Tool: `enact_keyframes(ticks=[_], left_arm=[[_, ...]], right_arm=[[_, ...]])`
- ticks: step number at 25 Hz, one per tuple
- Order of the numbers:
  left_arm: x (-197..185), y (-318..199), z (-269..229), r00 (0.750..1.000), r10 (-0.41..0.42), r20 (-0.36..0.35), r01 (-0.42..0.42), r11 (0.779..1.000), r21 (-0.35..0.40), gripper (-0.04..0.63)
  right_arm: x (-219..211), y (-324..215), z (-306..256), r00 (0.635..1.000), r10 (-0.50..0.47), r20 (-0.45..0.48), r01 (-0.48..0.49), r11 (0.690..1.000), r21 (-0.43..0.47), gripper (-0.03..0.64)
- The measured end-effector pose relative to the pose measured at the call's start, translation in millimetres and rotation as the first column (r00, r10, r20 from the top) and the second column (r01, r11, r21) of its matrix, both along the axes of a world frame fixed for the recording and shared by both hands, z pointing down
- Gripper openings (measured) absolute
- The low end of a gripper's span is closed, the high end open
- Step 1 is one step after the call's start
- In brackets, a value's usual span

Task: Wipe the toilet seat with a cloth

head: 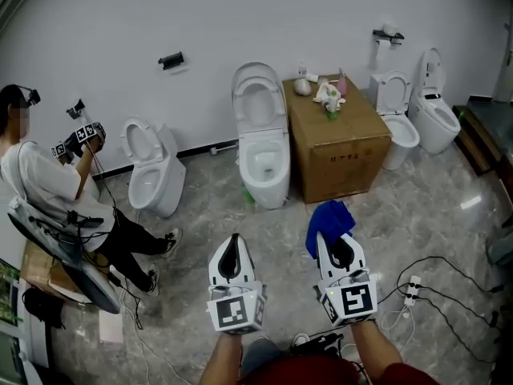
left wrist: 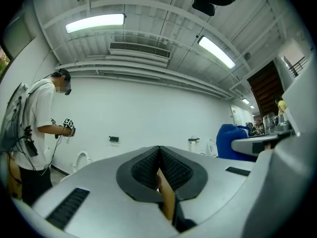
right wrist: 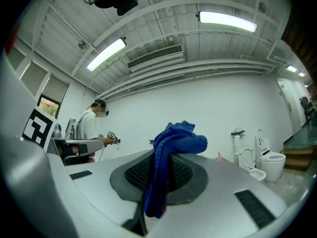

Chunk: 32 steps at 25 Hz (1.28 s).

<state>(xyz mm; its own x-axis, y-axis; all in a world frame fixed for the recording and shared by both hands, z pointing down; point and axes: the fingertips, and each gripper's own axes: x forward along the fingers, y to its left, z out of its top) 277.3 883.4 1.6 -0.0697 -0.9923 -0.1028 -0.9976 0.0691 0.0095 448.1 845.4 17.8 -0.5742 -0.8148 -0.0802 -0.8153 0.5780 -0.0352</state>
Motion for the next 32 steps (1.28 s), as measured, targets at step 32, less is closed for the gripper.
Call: enact_keyframes(ticks=[32], left_arm=[[-201, -241, 6, 0.987, 0.134, -0.091, -0.135, 0.991, -0.006, 0.015]], right_arm=[[-197, -230, 9, 0.996, 0.069, -0.048, -0.072, 0.996, -0.061, 0.055]])
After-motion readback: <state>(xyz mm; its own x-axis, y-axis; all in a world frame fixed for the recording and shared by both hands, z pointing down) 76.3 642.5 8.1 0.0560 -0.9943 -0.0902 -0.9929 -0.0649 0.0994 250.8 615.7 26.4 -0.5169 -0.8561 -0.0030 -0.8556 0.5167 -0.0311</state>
